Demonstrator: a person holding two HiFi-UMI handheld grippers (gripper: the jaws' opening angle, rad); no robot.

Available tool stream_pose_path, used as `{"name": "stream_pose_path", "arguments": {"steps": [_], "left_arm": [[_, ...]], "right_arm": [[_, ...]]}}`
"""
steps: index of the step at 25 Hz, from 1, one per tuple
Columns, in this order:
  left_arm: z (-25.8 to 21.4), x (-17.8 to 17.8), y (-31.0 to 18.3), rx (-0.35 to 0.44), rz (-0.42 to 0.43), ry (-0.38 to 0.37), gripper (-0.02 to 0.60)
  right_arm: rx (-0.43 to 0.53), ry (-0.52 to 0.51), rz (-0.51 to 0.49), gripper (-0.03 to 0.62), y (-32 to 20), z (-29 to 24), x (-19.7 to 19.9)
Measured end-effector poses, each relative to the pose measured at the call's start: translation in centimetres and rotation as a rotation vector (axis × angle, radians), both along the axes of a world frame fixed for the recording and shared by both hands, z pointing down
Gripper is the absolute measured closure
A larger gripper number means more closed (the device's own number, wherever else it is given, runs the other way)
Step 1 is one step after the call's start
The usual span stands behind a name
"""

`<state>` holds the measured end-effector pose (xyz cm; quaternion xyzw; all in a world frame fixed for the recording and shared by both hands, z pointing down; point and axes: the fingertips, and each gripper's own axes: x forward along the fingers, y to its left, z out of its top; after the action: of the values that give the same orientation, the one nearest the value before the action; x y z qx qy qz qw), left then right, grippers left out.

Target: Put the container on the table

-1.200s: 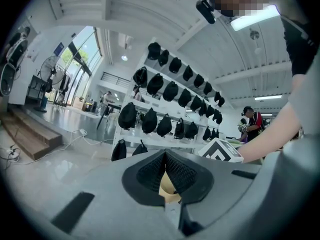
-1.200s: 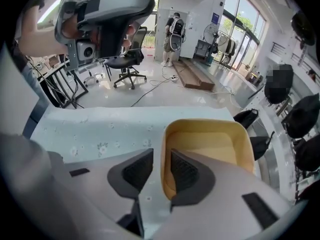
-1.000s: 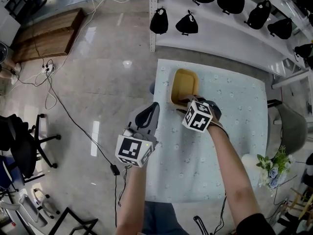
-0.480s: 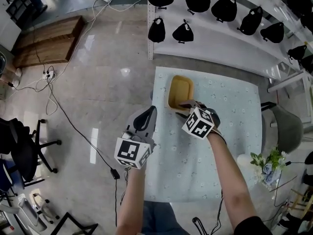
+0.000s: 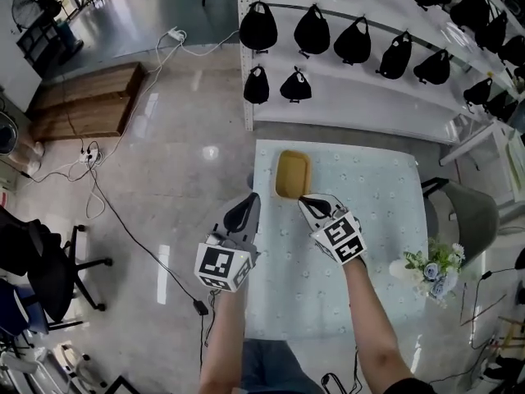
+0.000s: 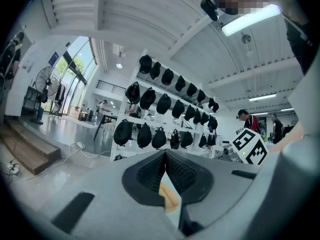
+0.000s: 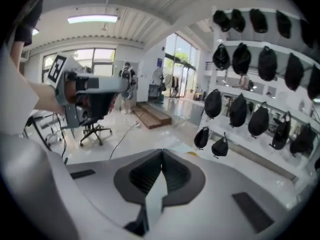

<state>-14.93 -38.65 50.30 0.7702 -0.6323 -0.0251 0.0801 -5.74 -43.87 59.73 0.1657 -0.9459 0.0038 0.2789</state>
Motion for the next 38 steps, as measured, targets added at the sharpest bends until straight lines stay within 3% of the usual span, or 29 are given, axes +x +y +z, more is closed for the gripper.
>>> {"name": "stream_pose_path", "arguments": {"steps": [5,12,20,27,38], "left_arm": [[-3.2,0.2,2.0,0.024,-0.009,-0.017,0.580],[-8.4,0.0,4.9,0.096,-0.025,-0.062,0.580],[-13.1,0.0,8.8,0.153,-0.016,-0.115,0.580],[-14.3,0.2,11.4,0.181,-0.015,-0.120,0.580],[-14.9,-1.1,13.2,0.206,-0.033,-0.127,0.580]], "right_arm": [[-0.049,-0.325,0.221,0.595,0.9,-7.6,3.4],[0.057,-0.528,0.356,0.595,4.2,-15.2,8.1],[0.159,-0.613,0.461,0.595,7.8,-20.4,13.3],[0.226,-0.644,0.533,0.595,9.2,-22.5,17.2],[0.250,-0.614,0.575,0.595,11.1,-21.3,18.4]]}}
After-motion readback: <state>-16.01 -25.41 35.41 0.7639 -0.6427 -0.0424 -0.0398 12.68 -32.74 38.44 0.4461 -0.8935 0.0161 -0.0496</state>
